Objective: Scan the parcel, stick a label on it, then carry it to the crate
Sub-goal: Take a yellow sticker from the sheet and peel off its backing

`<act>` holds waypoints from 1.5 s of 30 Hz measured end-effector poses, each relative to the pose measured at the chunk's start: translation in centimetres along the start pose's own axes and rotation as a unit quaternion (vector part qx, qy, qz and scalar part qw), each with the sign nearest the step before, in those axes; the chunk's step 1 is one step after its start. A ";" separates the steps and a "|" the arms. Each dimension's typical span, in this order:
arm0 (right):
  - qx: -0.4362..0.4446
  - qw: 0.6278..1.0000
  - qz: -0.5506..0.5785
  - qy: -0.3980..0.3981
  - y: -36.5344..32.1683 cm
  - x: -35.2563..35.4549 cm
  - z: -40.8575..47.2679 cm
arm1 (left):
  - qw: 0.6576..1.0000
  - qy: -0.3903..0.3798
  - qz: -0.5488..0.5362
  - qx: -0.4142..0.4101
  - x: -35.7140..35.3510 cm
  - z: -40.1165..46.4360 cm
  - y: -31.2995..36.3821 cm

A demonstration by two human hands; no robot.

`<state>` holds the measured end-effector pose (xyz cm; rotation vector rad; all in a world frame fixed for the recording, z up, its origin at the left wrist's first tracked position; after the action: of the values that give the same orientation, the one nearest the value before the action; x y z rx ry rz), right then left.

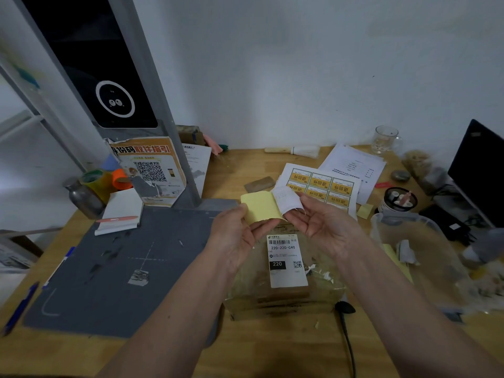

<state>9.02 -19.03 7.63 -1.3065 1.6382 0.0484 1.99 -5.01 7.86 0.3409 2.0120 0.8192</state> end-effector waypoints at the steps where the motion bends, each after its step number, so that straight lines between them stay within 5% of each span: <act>1: -0.001 1.000 -0.001 0.001 0.0 0.0 0.0 | 1.000 -0.003 0.002 0.002 0.0 0.0 0.0; 32: 0.013 0.996 0.077 -0.045 -0.5 0.2 0.2 | 0.975 -0.018 -0.205 0.082 0.7 0.5 -0.4; 45: 0.039 0.993 0.105 -0.045 -1.4 0.9 -0.1 | 0.982 0.021 -0.180 0.054 1.1 1.0 -0.3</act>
<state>10.10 -20.36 7.76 -1.0554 1.6773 0.1661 2.26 -4.30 6.58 0.0155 2.0798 0.4941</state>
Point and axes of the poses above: each hand's wrist, its own z-axis towards the middle knuckle, its own x-axis out of the back of the hand, y = z × x, the point moved 1 cm from there along z, towards the middle knuckle, and after that the axes turned 9 degrees about -x, right-handed, at the moved point
